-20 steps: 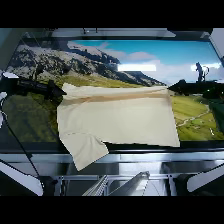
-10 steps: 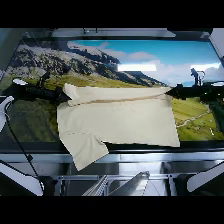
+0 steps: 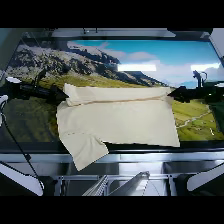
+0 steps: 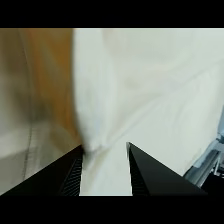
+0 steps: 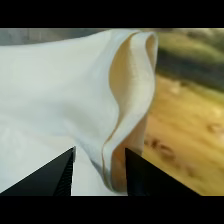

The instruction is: Fold the shirts.

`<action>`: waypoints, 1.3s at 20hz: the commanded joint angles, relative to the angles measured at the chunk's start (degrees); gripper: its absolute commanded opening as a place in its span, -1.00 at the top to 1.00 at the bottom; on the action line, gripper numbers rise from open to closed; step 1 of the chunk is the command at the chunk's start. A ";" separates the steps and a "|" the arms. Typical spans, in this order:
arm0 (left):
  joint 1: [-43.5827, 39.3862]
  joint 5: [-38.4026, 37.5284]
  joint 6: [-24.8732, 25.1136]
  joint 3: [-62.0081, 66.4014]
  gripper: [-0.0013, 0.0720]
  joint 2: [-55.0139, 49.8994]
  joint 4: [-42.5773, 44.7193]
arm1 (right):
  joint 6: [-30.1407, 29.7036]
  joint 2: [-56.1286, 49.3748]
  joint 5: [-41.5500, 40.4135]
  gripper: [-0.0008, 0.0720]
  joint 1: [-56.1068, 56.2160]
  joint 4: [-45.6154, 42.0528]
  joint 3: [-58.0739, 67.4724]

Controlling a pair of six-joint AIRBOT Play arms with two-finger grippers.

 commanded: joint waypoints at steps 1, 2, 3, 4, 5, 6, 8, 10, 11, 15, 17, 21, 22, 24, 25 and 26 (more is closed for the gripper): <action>2.19 -9.86 -4.59 5.22 0.16 0.02 -0.17 | 3.21 2.43 4.11 -0.01 -3.02 -1.18 0.04; 2.75 -12.09 -6.25 6.27 0.16 0.04 -0.09 | 4.13 3.37 5.86 0.00 -4.07 -1.18 0.02; 3.08 -13.99 -7.82 5.99 0.16 0.52 0.09 | 4.90 4.31 8.57 0.01 -5.22 -1.20 0.02; 3.72 -14.51 -8.61 3.93 0.17 1.79 0.24 | 5.31 5.16 12.48 0.24 -6.47 -1.25 -0.31; 4.22 -14.27 -8.59 0.15 0.28 4.04 0.76 | 5.97 6.23 15.85 0.33 -7.56 -2.08 -1.49; 4.63 -13.46 -8.04 -4.55 0.40 6.78 2.45 | 6.69 7.82 18.16 0.31 -8.55 -3.52 -4.00; 6.40 -10.16 -7.67 -16.52 0.40 13.88 7.91 | 7.21 13.03 19.10 0.31 -10.36 -8.59 -12.98; 8.92 -6.10 -7.56 -27.91 0.40 20.76 10.03 | 7.74 19.45 15.74 0.31 -12.72 -15.82 -23.76; 10.36 -4.39 -7.65 -33.48 0.40 24.20 9.84 | 8.11 22.40 12.57 0.30 -13.86 -18.53 -27.78; 13.70 2.12 -8.44 -48.72 0.31 33.31 10.05 | 7.89 27.85 3.06 -0.60 -16.11 -23.91 -38.60; 14.32 4.61 -8.11 -53.05 0.31 36.06 10.10 | 6.88 27.82 0.72 -0.59 -15.08 -21.88 -41.66; 14.51 6.36 -6.86 -57.96 0.32 40.24 10.14 | 5.42 27.80 -2.03 -0.58 -7.54 -18.45 -43.87; 14.40 6.73 -6.84 -58.86 0.31 41.09 10.12 | 5.16 27.78 -2.49 -0.57 -5.79 -17.79 -43.82; 14.38 7.67 -6.05 -61.11 0.32 42.60 10.19 | 4.81 27.78 -3.93 -0.57 -3.61 -16.35 -43.80; 14.38 8.35 -5.97 -62.16 0.31 43.08 10.14 | 4.83 27.78 -4.37 -0.57 -3.21 -16.04 -43.80; 14.38 9.03 -5.97 -63.14 0.31 43.43 10.16 | 4.83 27.78 -4.42 -0.57 -3.23 -15.85 -43.80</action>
